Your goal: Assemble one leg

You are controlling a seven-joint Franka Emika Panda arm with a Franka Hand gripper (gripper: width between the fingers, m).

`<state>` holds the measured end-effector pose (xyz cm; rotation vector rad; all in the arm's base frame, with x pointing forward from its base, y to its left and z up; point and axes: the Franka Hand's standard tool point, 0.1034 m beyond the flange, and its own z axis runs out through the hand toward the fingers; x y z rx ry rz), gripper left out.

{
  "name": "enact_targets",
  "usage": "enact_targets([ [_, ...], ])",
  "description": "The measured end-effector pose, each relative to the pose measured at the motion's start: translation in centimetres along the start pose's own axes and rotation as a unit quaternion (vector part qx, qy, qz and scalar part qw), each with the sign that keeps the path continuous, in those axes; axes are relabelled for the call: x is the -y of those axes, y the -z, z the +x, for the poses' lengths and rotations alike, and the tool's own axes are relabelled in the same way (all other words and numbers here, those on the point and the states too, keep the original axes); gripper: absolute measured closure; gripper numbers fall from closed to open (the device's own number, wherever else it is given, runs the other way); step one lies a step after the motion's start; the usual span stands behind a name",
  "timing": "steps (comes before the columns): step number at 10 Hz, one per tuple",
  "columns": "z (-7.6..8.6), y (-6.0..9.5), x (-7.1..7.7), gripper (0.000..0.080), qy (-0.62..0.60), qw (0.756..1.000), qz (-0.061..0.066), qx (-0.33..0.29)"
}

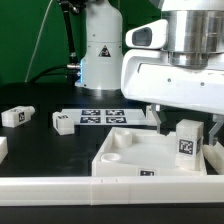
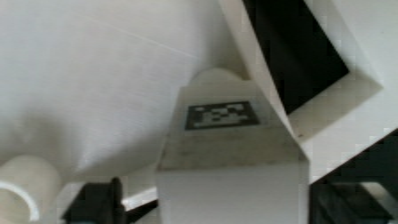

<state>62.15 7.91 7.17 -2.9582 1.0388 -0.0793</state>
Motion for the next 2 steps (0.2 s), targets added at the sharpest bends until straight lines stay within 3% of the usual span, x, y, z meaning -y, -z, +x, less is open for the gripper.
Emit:
enact_targets([
  [1, 0.0, -0.01, 0.0, 0.0169, 0.0, 1.0, 0.0, 0.0],
  [2, 0.0, -0.01, -0.01, 0.0155, 0.0, 1.0, 0.0, 0.0],
])
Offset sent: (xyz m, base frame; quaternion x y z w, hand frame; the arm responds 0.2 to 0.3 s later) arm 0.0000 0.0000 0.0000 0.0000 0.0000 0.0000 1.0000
